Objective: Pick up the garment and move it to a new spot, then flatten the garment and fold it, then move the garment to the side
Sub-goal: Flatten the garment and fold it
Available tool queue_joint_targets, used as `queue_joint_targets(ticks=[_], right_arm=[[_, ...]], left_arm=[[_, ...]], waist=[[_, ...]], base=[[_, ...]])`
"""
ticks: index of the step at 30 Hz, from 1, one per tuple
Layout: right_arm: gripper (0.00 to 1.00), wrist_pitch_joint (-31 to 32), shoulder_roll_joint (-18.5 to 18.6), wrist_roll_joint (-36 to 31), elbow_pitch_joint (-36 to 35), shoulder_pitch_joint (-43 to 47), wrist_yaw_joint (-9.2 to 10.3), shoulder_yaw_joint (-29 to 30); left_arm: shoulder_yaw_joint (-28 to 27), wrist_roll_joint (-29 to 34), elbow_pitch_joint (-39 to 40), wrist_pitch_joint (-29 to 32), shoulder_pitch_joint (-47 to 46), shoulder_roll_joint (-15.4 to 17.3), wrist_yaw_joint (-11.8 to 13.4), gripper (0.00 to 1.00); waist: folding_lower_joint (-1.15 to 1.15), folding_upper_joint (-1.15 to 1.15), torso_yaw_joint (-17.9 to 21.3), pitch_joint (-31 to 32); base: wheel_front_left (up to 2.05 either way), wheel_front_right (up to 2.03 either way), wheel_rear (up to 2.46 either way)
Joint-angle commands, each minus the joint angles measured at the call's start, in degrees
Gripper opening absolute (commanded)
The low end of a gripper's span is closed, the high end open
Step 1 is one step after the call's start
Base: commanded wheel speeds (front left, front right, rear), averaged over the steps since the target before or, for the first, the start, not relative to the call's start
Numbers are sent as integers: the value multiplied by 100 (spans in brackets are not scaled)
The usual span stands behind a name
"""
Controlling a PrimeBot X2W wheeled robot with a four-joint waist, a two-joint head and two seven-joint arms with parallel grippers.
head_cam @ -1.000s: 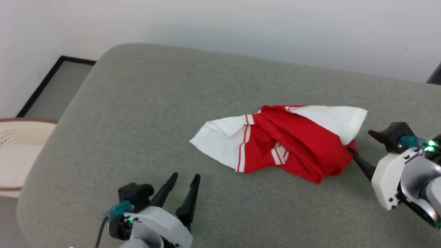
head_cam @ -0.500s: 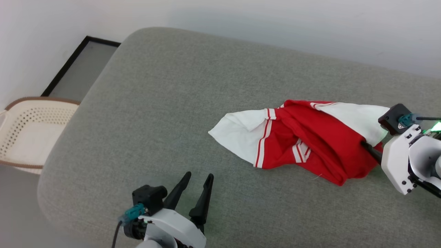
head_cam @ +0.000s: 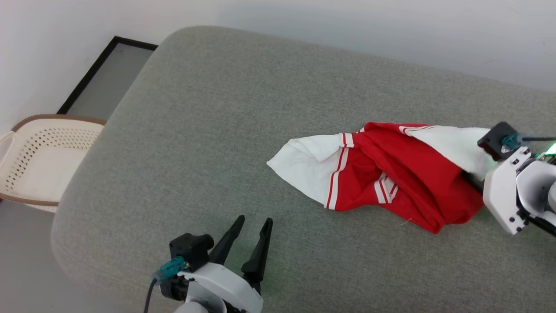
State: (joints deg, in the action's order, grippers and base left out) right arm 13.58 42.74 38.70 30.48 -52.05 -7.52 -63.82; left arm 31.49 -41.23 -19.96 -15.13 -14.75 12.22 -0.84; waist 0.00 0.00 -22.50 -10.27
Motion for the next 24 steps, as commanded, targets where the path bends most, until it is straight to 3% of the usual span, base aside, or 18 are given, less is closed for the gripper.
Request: queue_joint_targets(ticks=[1, 4, 6, 7, 16, 24], right_arm=[[35, -67, -43, 28, 72, -91, 6, -42], [27, -180, -93, 72, 202, -186, 6, -109], [2, -220, -107, 119, 266, -235, 6, -180], [0, -255, -116, 161, 289, -259, 6, -212], [0, -518, -222, 271, 602, -430, 6, -349], [0, -658, -400, 433, 817, -528, 6, -428]], left_arm=[[-38, 55, -15, -1, 58, -31, -35, 100], [-71, 91, -59, -1, 78, -57, -70, 100], [-91, 114, -71, -1, 78, -81, -93, 100], [-100, 120, -78, -1, 72, -91, -108, 100], [-209, 208, -117, -1, 13, -166, -178, 100], [-173, 379, -136, 151, -509, 47, -262, 100]], waist=[[0, 0, 9, 1], [0, 0, 18, 4], [0, 0, 22, 0], [0, 0, 22, -4], [0, 0, 50, -30], [0, 0, 191, -28]], base=[[0, 0, 0], [0, 0, 0], [0, 0, 0], [0, 0, 0], [0, 0, 0], [0, 0, 0]])
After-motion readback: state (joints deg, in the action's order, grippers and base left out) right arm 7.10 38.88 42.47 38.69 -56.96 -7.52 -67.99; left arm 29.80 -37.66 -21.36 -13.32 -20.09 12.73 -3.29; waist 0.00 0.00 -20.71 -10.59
